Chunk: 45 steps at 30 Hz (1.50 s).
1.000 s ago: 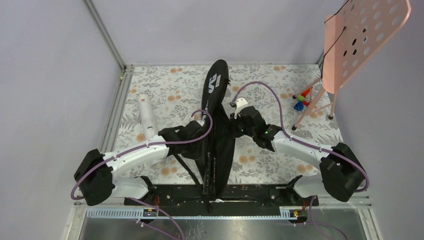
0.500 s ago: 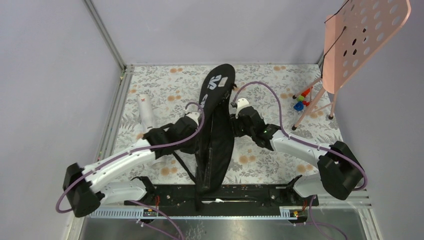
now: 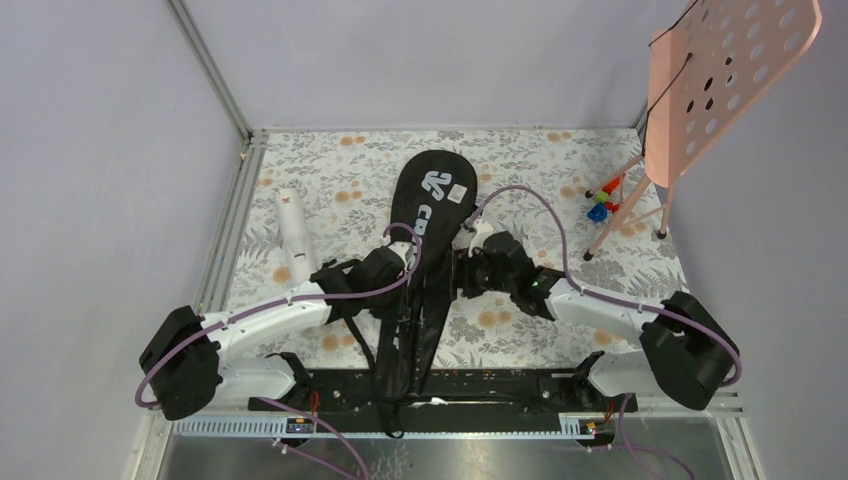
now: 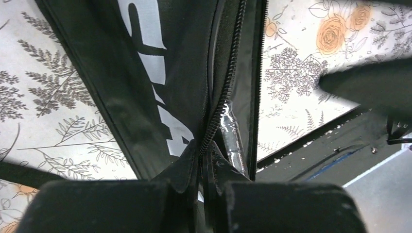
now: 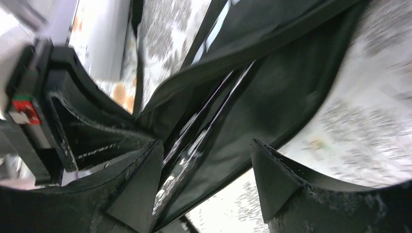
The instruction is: Pack up the badminton gear
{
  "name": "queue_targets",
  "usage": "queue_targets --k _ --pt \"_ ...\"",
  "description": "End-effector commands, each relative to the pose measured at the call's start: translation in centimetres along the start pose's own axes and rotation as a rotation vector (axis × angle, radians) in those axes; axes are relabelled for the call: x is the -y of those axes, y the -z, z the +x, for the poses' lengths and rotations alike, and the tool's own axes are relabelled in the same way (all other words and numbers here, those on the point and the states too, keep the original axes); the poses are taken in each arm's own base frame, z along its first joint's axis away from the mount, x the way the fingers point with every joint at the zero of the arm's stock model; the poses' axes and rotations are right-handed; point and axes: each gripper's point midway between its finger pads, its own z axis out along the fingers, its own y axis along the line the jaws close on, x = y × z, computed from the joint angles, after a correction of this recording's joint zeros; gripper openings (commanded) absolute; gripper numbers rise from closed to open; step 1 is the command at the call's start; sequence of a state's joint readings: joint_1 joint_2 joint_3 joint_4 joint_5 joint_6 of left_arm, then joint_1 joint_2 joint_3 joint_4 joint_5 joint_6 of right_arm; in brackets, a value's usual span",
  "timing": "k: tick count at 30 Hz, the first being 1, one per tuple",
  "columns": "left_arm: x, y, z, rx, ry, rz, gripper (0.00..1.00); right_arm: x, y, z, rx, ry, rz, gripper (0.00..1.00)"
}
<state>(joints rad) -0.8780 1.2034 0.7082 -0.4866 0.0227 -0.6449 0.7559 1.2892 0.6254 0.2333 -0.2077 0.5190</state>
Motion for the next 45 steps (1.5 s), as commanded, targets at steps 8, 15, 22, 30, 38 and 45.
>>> queue_targets --k 8,15,22,30,38,45 --pt "3.1 0.7 -1.0 0.031 0.007 0.157 0.00 -4.5 -4.6 7.4 -0.231 -0.139 -0.142 0.62" --pt "3.9 1.9 -1.2 0.032 -0.030 0.197 0.00 -3.9 -6.6 7.6 -0.215 -0.166 -0.108 0.23" --pt "6.7 3.1 -1.0 -0.025 -0.087 0.341 0.00 -6.6 -8.4 1.8 -0.021 -0.202 -0.169 0.03" --pt "7.7 3.7 -1.1 -0.018 -0.088 0.400 0.00 -7.4 -8.6 -1.3 0.048 -0.179 -0.171 0.03" --pt "5.2 2.2 -5.2 0.157 0.025 0.235 0.00 -1.0 -5.0 2.2 -0.022 -0.033 0.101 0.54" --pt "5.2 1.7 -5.5 0.175 0.029 0.238 0.00 7.5 1.5 0.2 0.096 0.056 0.500 0.93"
